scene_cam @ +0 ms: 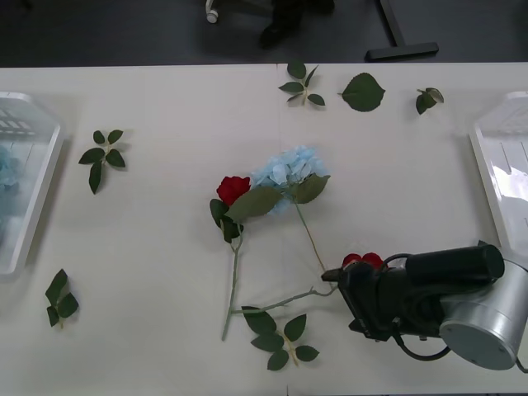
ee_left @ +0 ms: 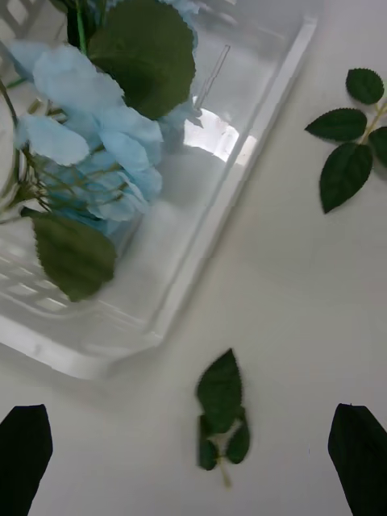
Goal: Place the red flowers into the right box and the blue flowers into the left box. If a person shows an open palm, hand one flower to the person first, then continue sorting.
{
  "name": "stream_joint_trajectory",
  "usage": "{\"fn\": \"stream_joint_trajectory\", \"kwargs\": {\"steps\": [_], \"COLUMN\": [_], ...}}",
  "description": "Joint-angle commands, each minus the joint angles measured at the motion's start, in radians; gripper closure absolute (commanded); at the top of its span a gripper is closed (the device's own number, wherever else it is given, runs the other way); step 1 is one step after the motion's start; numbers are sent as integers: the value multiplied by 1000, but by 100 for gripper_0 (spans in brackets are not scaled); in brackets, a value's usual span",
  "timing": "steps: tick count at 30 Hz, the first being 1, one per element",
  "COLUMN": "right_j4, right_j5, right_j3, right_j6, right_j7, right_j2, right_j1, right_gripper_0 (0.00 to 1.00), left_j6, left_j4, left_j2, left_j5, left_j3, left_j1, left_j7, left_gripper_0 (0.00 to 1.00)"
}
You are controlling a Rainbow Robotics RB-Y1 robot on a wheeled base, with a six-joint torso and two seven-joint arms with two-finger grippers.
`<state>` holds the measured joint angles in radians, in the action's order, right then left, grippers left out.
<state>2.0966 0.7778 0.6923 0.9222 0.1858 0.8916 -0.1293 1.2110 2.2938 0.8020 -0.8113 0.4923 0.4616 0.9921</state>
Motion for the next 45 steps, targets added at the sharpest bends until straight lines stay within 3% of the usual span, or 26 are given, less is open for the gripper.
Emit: {"fn": "stream_joint_trajectory", "kwargs": {"steps": [1, 9, 13, 16, 20, 24, 25, 27, 28, 38, 45], "right_j4": [-10, -72, -87, -95, -112, -113, -115, -115, -115, -113, -90], "right_j5": [-29, -115, -123, -135, -147, -160, -164, -167, -173, -175, -118], "right_j3": [23, 53, 59, 72, 73, 75, 75, 75, 75, 70, -27], "right_j6": [1, 27, 29, 27, 27, 30, 33, 35, 40, 40, 75], "right_j7": [53, 61, 61, 61, 55, 57, 58, 61, 61, 63, 50], "right_j2": [-49, -115, -131, -135, -148, -152, -155, -157, -158, -160, -158], "right_j1": [-35, -66, -72, -78, -81, -82, -82, -82, -82, -84, -128], "right_gripper_0": [3, 3, 3, 10, 34, 78, 84, 87, 100, 100, 100], "left_j6": [8, 12, 84, 153, 183, 160, 148, 143, 124, 58, -34], "left_j4": [23, 19, 21, 18, 7, -19, -27, -33, -56, -232, -390], "left_j2": [39, 8, -26, -58, -98, -124, -132, -136, -147, -233, -313], "left_j5": [89, 274, 377, 452, 489, 514, 526, 532, 540, 557, 495], "left_j3": [-163, -451, -590, -686, -782, -868, -891, -903, -948, -1134, -1196], "left_j1": [-110, -253, -347, -426, -503, -552, -563, -569, -594, -758, -845], "left_j7": [-9, -150, -207, -248, -268, -263, -260, -260, -256, -227, -101], "left_gripper_0": [0, 0, 0, 0, 0, 0, 0, 0, 0, 0, 0]}}
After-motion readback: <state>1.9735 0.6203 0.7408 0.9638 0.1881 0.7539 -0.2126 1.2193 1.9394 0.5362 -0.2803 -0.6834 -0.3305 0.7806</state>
